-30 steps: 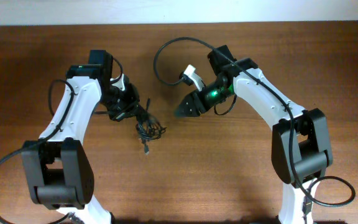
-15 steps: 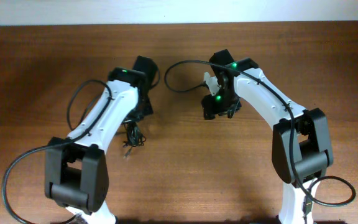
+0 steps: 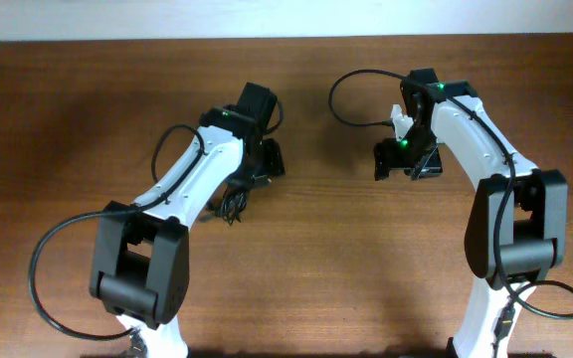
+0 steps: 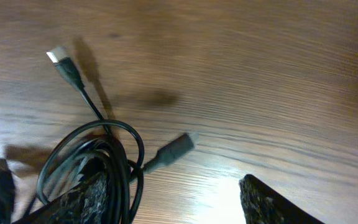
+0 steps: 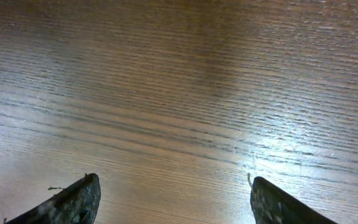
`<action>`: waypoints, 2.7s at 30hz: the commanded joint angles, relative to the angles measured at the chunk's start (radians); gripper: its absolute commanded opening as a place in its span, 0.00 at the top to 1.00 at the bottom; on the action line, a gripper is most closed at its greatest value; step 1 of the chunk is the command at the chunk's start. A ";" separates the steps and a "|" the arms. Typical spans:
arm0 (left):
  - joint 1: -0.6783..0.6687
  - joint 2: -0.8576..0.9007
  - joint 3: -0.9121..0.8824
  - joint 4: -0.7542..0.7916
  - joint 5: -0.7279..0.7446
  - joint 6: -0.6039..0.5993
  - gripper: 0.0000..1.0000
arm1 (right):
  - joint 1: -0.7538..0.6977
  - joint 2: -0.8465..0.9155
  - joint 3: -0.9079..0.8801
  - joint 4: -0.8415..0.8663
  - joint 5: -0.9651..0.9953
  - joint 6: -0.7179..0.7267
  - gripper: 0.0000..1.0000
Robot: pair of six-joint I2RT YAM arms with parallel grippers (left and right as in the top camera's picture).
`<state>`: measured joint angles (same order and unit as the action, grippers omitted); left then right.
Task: Untangle cables
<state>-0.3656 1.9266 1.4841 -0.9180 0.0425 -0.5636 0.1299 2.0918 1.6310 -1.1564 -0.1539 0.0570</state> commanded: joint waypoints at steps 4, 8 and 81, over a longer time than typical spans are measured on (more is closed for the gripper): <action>0.026 0.003 0.259 -0.177 -0.123 0.090 0.24 | 0.000 -0.010 0.001 -0.019 0.008 0.007 0.18; 0.077 0.031 0.247 -0.356 -0.204 0.090 0.28 | 0.000 -0.010 -0.012 -0.019 0.008 0.007 0.18; -0.132 -0.126 -0.265 0.016 -0.006 0.105 0.85 | 0.120 -0.008 -0.387 0.539 -0.393 0.317 0.47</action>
<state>-0.4946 1.7954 1.2598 -0.9401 0.0513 -0.4362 0.2558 2.0674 1.2835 -0.6083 -0.6907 0.3870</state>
